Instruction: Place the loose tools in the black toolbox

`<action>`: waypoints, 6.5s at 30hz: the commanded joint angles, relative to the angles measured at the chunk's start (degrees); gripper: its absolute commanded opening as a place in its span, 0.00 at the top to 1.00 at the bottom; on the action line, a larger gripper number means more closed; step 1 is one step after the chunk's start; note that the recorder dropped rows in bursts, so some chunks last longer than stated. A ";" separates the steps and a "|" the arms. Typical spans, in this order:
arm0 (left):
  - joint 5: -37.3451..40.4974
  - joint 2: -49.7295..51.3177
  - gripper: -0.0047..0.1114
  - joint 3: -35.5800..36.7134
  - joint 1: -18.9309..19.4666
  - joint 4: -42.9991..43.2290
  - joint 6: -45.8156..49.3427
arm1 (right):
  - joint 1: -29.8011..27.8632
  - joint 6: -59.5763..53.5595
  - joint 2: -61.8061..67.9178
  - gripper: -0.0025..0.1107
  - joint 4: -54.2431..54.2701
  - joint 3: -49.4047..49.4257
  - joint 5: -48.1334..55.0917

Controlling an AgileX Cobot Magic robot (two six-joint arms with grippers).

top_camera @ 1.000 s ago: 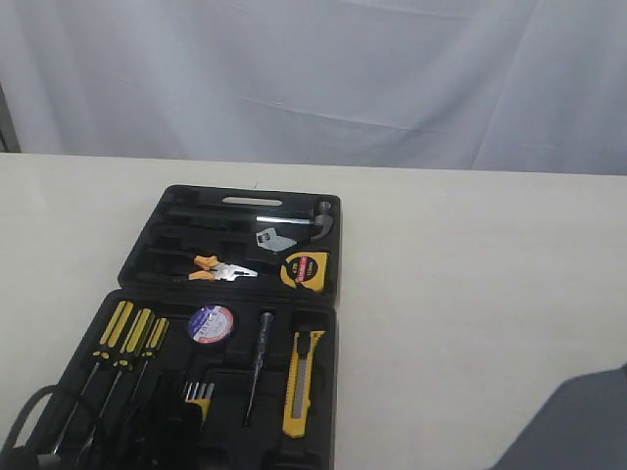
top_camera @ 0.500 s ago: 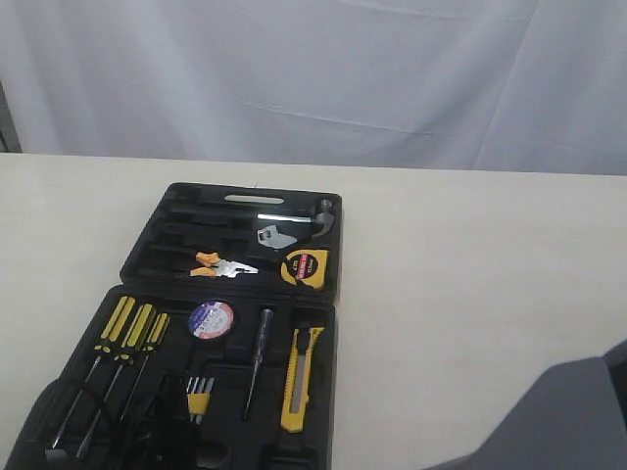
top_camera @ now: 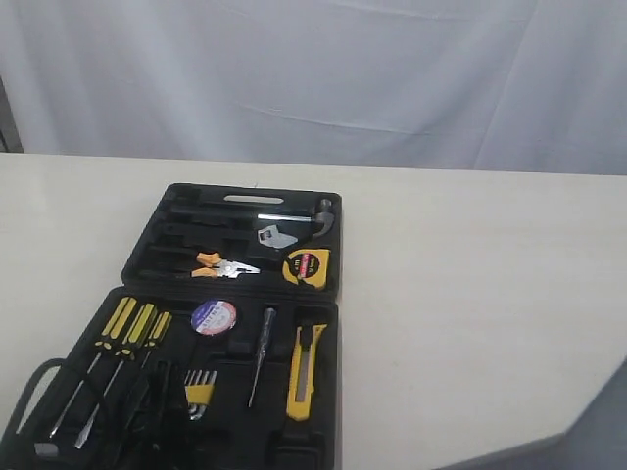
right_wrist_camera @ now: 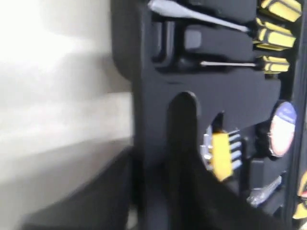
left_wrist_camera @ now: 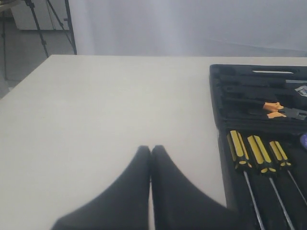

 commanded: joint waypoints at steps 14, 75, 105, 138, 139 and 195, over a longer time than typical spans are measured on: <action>-0.45 -0.07 0.96 0.15 -0.27 -0.47 -0.24 | 3.71 -16.81 -13.19 0.98 17.60 0.18 6.88; -0.45 -0.07 0.96 0.15 -0.27 -0.47 -0.24 | -59.91 -60.48 14.44 0.39 62.44 -31.66 1.47; -0.45 -0.07 0.96 0.15 -0.27 -0.47 -0.24 | -60.19 -54.12 -1.09 0.39 70.84 -31.79 22.12; -0.45 -0.07 0.96 0.15 -0.27 -0.47 -0.24 | -59.68 -42.59 -75.29 0.98 90.92 29.03 -3.53; -0.45 -0.07 0.96 0.15 -0.27 -0.47 -0.24 | -59.68 -42.59 -75.29 0.98 90.92 29.03 -4.96; -0.45 -0.07 0.96 0.15 -0.27 -0.47 -0.24 | -75.73 -37.19 -104.81 0.98 56.38 74.79 -34.02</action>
